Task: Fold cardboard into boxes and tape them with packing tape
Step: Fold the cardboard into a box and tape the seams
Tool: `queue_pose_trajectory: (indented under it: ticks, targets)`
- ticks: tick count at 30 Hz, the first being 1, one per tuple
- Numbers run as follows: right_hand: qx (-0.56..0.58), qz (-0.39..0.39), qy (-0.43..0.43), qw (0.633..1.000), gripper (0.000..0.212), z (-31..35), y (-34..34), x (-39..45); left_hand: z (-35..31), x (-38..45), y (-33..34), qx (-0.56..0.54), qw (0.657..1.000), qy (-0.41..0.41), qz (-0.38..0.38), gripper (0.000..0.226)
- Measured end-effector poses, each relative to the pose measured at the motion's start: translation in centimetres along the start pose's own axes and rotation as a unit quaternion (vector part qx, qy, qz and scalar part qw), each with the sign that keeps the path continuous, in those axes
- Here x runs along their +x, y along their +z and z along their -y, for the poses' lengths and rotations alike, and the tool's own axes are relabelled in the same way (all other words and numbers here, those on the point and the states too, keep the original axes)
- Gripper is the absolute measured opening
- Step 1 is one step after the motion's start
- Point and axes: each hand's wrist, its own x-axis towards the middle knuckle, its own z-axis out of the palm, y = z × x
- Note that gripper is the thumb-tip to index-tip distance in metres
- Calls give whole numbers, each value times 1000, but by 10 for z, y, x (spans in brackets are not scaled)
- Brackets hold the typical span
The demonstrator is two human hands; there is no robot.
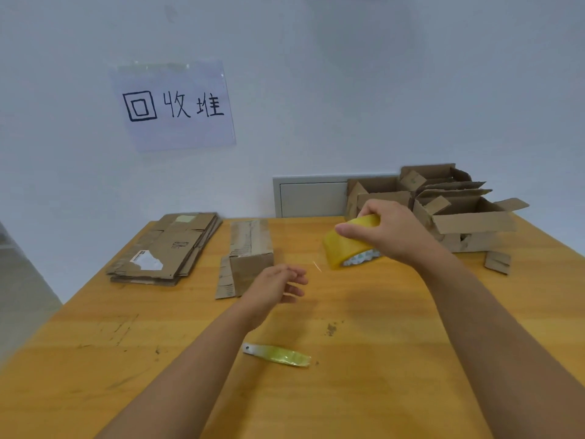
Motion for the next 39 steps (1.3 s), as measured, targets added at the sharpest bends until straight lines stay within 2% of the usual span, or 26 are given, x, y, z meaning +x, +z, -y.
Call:
queue_pose_trajectory:
  ticks: [4, 7, 11, 13, 23, 27, 34, 39]
  targets:
    - [117, 18, 4, 993, 58, 0, 5, -7, -8, -13, 6, -184, 979, -78, 27, 39]
    - [204, 33, 12, 978, 66, 2, 10, -7, -10, -20, 5, -275, 957, -88, 40, 43]
    - [271, 40, 23, 961, 44, 2, 16, -4, -14, -28, -8, -381, 922, -50, 46, 28]
    - [292, 44, 22, 955, 40, 2, 21, -2, -15, -32, -17, -409, 910, -31, 53, 19]
    - [341, 57, 22, 938, 45, 4, 47, 6, -10, -40, -37, -405, 913, 13, 51, 10]
    - [344, 67, 26, 936, 48, 5, 54, 6, -10, -41, -41, -397, 917, 17, 41, 25]
    - [343, 72, 25, 936, 47, 5, 62, 10, -8, -39, -42, -396, 917, 21, 39, 34]
    - [339, 71, 30, 938, 48, 2, 66, 12, -8, -37, -41, -395, 917, 33, 28, 23]
